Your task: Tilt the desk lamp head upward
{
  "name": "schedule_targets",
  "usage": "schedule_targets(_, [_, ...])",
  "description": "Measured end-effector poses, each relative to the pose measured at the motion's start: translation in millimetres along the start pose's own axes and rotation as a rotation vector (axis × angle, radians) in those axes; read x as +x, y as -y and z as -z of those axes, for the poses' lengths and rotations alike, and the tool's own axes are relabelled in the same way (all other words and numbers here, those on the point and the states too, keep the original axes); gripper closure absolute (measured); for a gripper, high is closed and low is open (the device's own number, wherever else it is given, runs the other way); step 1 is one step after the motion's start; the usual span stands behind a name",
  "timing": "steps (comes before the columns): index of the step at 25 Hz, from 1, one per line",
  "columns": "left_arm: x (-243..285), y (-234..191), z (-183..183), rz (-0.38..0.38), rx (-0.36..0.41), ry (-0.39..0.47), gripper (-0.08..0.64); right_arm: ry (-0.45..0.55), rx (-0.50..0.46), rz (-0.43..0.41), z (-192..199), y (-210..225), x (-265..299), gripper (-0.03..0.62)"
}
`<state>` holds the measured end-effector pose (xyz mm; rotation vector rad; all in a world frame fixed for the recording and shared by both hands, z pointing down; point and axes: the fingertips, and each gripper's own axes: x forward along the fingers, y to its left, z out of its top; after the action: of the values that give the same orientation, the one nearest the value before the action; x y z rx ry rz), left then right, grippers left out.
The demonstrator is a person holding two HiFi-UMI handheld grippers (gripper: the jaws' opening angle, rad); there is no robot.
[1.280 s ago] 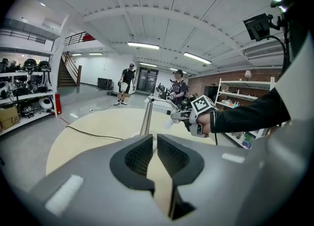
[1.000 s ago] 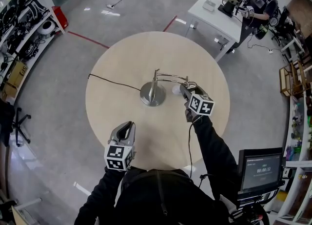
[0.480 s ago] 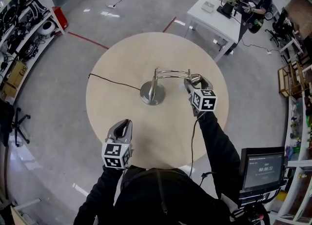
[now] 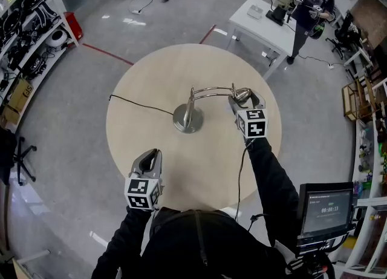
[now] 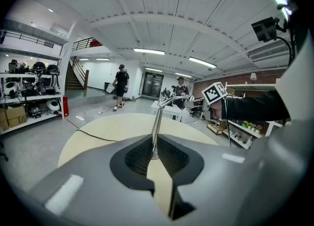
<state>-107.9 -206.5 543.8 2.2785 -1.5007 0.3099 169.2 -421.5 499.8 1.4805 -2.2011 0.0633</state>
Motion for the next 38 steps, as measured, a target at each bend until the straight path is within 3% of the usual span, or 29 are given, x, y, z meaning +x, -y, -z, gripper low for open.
schedule_targets(38, [-3.0, -19.7, 5.9, -0.048, -0.052, 0.023, 0.526, -0.028, -0.664, 0.045, -107.2, -30.3, -14.7, 0.250])
